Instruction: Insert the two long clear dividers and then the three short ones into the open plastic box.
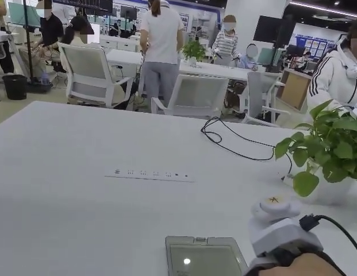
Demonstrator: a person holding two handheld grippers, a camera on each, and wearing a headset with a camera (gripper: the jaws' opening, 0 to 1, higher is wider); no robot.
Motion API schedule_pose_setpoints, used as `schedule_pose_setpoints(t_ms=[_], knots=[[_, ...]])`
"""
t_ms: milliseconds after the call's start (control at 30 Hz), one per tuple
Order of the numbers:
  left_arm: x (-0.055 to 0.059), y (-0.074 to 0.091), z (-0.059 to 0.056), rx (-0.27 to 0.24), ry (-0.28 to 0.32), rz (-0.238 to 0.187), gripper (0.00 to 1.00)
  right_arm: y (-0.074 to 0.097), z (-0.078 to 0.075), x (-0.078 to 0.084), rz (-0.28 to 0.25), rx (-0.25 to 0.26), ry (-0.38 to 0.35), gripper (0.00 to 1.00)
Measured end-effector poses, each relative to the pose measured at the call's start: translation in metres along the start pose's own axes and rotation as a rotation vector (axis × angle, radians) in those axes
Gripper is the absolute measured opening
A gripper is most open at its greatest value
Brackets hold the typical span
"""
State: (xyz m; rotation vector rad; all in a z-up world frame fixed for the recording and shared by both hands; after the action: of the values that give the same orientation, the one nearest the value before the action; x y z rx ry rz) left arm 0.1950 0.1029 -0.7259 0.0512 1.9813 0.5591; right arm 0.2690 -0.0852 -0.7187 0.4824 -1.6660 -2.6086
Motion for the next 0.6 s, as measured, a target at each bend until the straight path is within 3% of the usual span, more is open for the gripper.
schedule_pose_setpoints(t_ms=[600], knots=[[0.002,0.000,0.002,-0.008,0.006,-0.001,0.98,-0.006,0.014,-0.003,0.028,0.105,0.183,0.07]])
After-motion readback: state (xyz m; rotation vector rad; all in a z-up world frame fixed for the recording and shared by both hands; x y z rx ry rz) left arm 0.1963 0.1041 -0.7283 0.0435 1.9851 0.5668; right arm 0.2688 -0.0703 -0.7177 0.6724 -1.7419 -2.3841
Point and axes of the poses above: the centre of the closed fingertips' face, and the gripper's own axes: y roughly backward along the fingers, z roughly to its left, x roughly out of its underside, the point moved 9 cm from there along y, roughly backward along the fingers, and after that the axes turned 7 degrees about y, right-handed, at the moved point
